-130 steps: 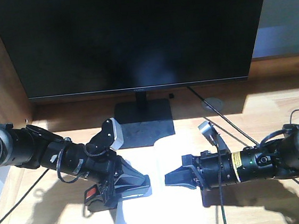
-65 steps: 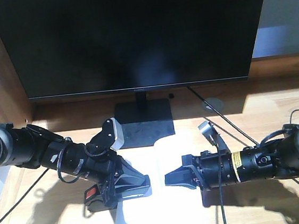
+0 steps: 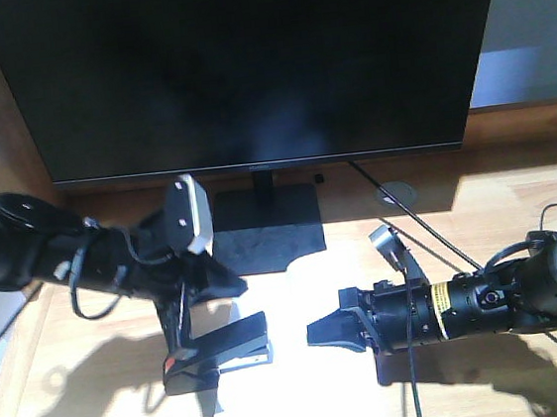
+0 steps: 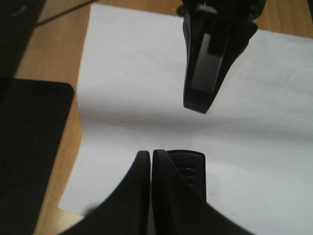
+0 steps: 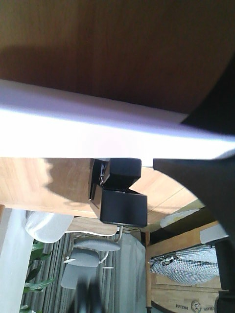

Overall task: Grab stapler and paper to desk for stapling
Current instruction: 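Open both grippers, releasing the stapler and the paper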

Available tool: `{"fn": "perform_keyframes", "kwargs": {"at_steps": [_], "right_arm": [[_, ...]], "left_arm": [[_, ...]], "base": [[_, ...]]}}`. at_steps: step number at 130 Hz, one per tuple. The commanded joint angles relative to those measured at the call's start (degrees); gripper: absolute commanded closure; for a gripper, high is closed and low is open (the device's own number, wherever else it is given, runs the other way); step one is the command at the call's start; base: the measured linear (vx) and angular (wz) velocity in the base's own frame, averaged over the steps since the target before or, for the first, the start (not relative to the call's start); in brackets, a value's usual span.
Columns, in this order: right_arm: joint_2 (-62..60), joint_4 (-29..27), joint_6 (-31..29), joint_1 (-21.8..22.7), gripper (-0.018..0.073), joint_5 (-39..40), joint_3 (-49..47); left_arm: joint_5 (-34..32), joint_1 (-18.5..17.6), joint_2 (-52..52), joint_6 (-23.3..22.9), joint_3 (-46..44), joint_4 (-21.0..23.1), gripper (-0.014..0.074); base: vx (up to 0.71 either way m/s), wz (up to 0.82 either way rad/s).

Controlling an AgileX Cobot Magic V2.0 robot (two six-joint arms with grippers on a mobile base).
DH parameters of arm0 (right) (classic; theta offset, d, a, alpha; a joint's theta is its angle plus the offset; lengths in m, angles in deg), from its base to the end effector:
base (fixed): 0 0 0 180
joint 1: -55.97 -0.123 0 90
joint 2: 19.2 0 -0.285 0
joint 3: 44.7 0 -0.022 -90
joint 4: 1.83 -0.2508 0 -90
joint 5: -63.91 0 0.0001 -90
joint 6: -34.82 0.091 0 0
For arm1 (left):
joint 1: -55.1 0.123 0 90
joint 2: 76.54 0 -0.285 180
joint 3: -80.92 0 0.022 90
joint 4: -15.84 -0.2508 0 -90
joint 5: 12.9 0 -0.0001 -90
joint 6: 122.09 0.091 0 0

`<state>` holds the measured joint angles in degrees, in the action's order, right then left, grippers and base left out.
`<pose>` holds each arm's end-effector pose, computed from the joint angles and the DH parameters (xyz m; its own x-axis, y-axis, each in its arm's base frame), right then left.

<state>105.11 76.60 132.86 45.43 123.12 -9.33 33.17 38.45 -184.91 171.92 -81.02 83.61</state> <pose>0.2802 0.1300 0.0925 -0.9713 0.0926 -0.2192 -0.1560 0.4475 0.8806 0.3090 -0.1558 0.2048 -0.0205 0.6396 -0.7684 0.9818 0.1580 0.1053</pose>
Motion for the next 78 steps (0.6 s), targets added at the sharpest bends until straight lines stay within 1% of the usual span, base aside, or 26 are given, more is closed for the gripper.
{"fn": "perform_keyframes", "kwargs": {"at_steps": [1,10,20,32,35,36,37,38,39,48,49,50,51,52,53,62,63,64,65,71,78], "right_arm": [[-2.36,-1.32,-0.73,0.02,0.0561,3.76,-0.96],[-2.36,-1.53,-0.73,0.02,0.0556,3.7,-0.96],[-2.36,-2.09,-0.73,0.02,0.0529,3.7,-0.96],[-2.36,-3.27,-0.87,0.02,0.0449,3.95,-0.96],[-2.36,-3.68,-1.15,0.02,0.0411,4.15,-0.96],[-2.36,-3.68,-1.11,0.02,0.0411,4.15,-0.96],[-2.36,-3.92,-1.34,0.02,0.039,4.27,-0.96],[-2.36,-3.92,-1.34,0.02,0.039,4.35,-0.96],[-2.36,-4.13,-1.54,0.02,0.0367,4.43,-0.96],[-2.36,-4.6,-2.56,0.02,0.025,5.26,-0.96],[-2.36,-4.6,-2.67,0.02,0.0222,5.39,-0.96],[-2.36,-4.6,-2.67,0.02,0.0222,5.39,-0.96],[-2.36,-4.6,-2.67,0.02,0.0193,5.47,-0.96],[-2.36,-4.6,-2.67,0.02,0.0193,5.46,-0.96],[-2.43,-4.6,-2.67,0.02,0.0165,5.52,-0.96],[-2.75,-4.42,-2.67,0.02,0.0042,5.38,-0.96],[-2.86,-4.36,-2.67,0.02,0.0018,5.27,-0.96],[-2.86,-4.36,-2.67,0.02,0.0018,5.21,-0.96],[-2.95,-4.36,-2.67,0.02,-0.0003,5.15,-0.96],[-3.43,-4.17,-2.67,0.02,-0.0055,4.86,-0.96],[-4.16,-3.81,-2.67,0.02,-0.0084,3.98,-0.96]], "left_arm": [[-0.62,-0.2,4.49,-0.47,-0.88,2.32,0.0603],[-1.24,-0.2,4.78,-0.47,-0.88,2.32,0.0603],[-1.73,-0.2,4.78,-0.51,-0.88,2.26,0.0603],[-1.68,-0.2,4.78,-0.51,-0.88,2.26,0.0603],[-1.68,-0.2,4.78,-0.51,-0.88,2.26,0.0603],[-1.68,-0.2,4.78,-0.51,-0.88,2.26,0.0603],[-1.68,-0.2,4.78,-0.51,-0.88,2.26,0.0603],[-1.68,-0.2,4.78,-0.51,-0.88,2.26,0.0603],[-1.68,-0.2,4.78,-0.51,-0.88,2.26,0.0603],[-1.68,-0.2,4.78,-0.59,-0.88,2.26,0.0603],[-1.57,-0.2,4.78,-0.65,-0.88,2.26,0.0603],[-1.57,-0.2,4.78,-0.65,-0.88,2.26,0.0603],[-1.53,-0.2,4.78,-0.65,-0.88,2.26,0.0603],[-1.53,-0.2,4.78,-0.65,-0.88,2.26,0.0603],[-1.53,-0.2,4.78,-0.65,-0.88,2.26,0.0603],[-1.47,-0.2,4.78,-1.13,-0.88,2.32,0.0603],[-1.47,-0.2,4.78,-1.17,-0.88,2.32,0.0603],[-1.47,-0.2,4.78,-1.29,-0.88,2.32,0.0603],[-1.47,-0.2,4.78,-1.43,-0.88,2.32,0.0603],[-1.52,-0.2,4.78,-2.07,-0.88,2.32,0.0603],[-1.52,-0.2,4.78,-2.13,-0.88,2.27,0.0603]], "base": [[0.0,0.0],[0.0,0.0],[0.0,0.0],[0.0,0.0],[0.0,0.0],[0.0,0.0],[0.0,0.0],[0.0,0.0],[0.0,0.0],[0.0,0.0],[0.0,0.0],[0.0,0.0],[0.0,0.0],[0.0,0.0],[0.0,0.0],[0.0,0.0],[0.0,0.0],[0.0,0.0],[0.0,0.0],[0.0,0.0],[0.0,0.0]]}}
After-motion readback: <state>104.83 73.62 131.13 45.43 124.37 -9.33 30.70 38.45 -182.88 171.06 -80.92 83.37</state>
